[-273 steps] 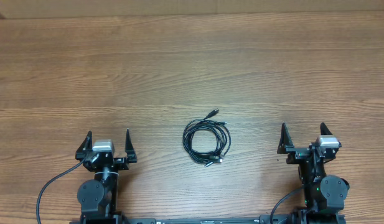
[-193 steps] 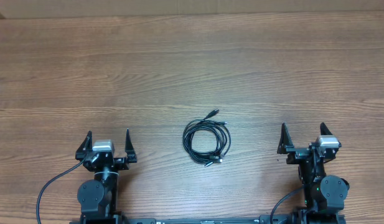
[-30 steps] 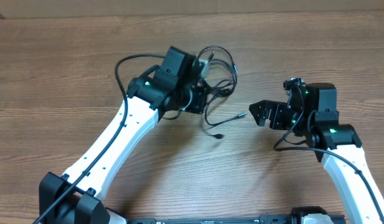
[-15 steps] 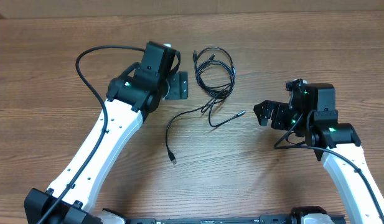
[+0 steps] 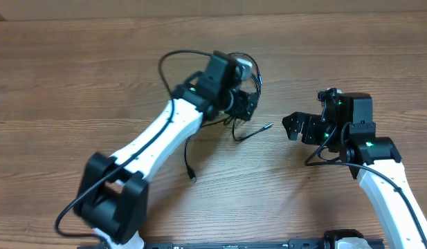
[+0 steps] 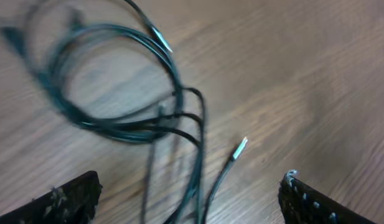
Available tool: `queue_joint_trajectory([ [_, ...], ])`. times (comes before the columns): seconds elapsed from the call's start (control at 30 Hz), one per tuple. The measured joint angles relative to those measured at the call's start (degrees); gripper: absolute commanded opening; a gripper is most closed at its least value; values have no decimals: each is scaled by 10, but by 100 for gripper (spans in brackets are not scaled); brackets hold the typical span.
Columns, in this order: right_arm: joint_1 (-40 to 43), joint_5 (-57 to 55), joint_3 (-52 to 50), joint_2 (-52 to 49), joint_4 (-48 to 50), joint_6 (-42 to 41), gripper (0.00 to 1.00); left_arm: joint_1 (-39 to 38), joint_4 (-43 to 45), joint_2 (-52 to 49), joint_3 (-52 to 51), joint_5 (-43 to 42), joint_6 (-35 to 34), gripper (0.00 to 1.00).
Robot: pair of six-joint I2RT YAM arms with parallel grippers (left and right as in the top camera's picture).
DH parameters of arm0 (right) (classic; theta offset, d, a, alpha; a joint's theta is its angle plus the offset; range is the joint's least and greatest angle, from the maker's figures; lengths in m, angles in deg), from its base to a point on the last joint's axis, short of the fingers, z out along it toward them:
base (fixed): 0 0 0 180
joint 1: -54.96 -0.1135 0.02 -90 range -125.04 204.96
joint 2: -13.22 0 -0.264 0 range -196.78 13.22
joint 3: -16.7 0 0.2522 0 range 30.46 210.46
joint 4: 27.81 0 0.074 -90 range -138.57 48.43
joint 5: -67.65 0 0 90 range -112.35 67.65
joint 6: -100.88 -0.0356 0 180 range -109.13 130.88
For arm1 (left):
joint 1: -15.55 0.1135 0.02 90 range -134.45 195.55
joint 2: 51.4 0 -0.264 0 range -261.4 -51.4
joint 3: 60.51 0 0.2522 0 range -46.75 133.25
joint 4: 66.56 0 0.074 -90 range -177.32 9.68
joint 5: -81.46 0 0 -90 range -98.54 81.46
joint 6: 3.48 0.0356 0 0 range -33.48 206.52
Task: Untangle cables
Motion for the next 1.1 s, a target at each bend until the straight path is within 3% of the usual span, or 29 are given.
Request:
queue_joint_trajectory([
  [0.03, 0, 0, 0, 0, -1, 0, 100, -7, 3, -12, 0, -2, 6, 84],
  [0.1, 0, 0, 0, 0, -2, 0, 100, -16, 8, -38, 0, -5, 16, 67],
  [0.17, 0, -1, 0, 0, -2, 0, 100, -21, 3, -60, 0, -7, 23, 35],
  [0.2, 0, -1, 0, 0, -1, 0, 100, -22, -4, -71, 0, -8, 24, 8],
  [0.23, 0, -1, 0, 0, -2, 0, 100, -22, -12, -79, 0, -8, 25, 4],
  [0.47, 0, -1, 0, 0, 13, 0, 100, -19, -115, -68, 9, -12, 33, 4],
  [0.63, 0, 13, 0, 0, 51, 0, 100, -16, -214, 15, 48, -41, 78, 4],
  [0.87, 0, 74, 0, -4, 74, -13, 100, -16, -212, 161, 91, -66, 121, 4],
  [1.1, 0, 178, 0, -37, 75, -18, 100, -16, -192, 184, 93, -73, 127, 4],
])
